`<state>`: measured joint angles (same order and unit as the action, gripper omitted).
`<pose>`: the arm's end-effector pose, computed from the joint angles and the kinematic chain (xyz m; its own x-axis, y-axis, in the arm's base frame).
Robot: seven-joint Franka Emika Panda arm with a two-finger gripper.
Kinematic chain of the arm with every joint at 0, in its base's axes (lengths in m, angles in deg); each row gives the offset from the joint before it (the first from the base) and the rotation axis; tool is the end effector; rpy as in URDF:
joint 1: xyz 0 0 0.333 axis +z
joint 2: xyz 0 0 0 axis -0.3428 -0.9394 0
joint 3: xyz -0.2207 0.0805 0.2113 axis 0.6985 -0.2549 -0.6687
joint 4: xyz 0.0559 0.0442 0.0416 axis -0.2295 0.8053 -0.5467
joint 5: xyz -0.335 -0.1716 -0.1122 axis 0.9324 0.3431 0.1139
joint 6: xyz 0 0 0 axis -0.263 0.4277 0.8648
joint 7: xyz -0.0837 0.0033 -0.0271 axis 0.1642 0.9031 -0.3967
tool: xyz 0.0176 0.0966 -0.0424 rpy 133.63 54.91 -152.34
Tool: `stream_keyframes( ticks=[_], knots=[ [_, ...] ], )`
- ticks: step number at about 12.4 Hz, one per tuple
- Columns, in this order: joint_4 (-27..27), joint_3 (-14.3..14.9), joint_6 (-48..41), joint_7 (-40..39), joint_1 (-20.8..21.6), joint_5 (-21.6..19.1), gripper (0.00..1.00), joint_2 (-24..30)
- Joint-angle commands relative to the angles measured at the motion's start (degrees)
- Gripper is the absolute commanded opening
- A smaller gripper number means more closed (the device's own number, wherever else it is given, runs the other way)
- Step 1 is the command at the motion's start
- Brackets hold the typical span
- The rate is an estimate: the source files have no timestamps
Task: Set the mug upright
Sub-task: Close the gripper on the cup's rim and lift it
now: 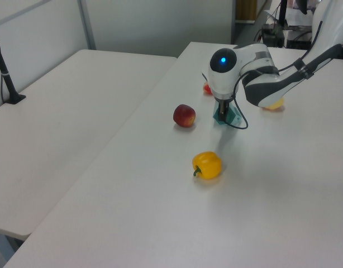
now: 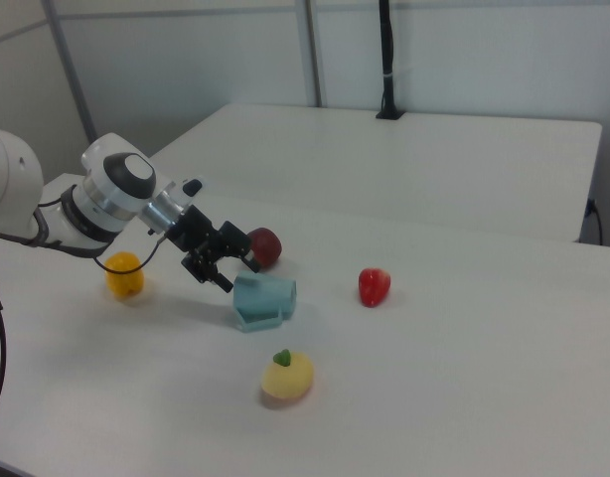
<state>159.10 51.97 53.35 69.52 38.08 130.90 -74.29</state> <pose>0.6514 0.1232 0.3292 0.9704 0.2334 0.0614 0.1399 -0.7515 0.6447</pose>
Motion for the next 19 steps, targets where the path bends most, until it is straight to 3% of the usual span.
stream_keyframes(
  ticks=[1,5,6,8,10,11,16,18,19],
  knots=[
    [2.7,0.5,2.2,3.5,-0.6,6.8,1.0,-0.4],
    [4.2,0.5,2.8,7.5,-2.9,12.8,0.99,-1.4],
    [4.4,0.5,2.9,7.6,-3.6,14.8,0.95,-1.6],
    [4.4,0.5,3.0,7.6,-4.1,15.7,0.72,-2.0],
    [4.5,0.5,2.9,7.6,-3.9,15.7,0.12,-2.0],
    [4.5,0.5,2.8,7.7,-3.8,15.6,0.0,-2.0],
    [4.1,0.4,2.6,7.2,-4.2,13.0,0.0,0.2],
    [4.0,0.3,2.5,4.6,-4.8,8.5,0.0,2.0],
    [3.8,0.3,2.2,1.0,-5.0,4.1,0.0,3.3]
  ],
)
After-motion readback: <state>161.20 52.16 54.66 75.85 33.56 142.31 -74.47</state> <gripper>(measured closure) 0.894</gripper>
